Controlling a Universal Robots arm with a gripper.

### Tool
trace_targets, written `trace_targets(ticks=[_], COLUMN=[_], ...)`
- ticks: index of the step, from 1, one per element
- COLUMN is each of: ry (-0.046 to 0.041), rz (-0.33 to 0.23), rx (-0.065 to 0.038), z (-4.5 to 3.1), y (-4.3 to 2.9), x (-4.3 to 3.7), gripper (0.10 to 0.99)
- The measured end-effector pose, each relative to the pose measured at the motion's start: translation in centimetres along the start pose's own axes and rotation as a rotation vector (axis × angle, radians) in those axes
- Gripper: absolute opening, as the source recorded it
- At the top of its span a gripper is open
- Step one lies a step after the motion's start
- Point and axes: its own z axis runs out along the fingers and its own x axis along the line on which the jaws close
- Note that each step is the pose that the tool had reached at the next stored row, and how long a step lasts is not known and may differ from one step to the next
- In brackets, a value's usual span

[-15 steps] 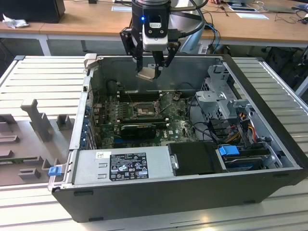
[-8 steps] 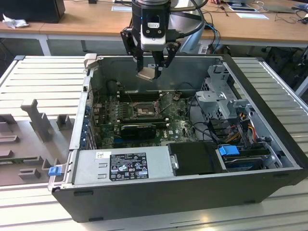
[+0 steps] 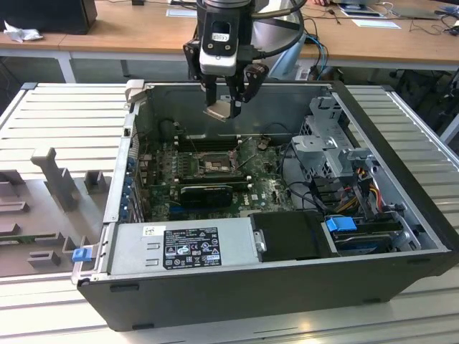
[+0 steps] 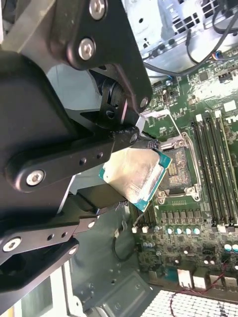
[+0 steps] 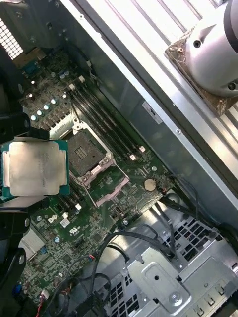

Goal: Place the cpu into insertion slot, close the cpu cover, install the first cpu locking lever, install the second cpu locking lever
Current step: 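Place the cpu into insertion slot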

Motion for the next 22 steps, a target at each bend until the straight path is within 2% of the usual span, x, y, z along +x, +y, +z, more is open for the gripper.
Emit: trace_targets(ticks=[2,22], ry=[-0.0041,-0.0188], rz=[0.046,0.214], rx=[-0.001,-0.004], z=[0.05,0.15], y=[-0.01,-0.01], x=[0.00,-0.01], gripper=[0.529,0.529])
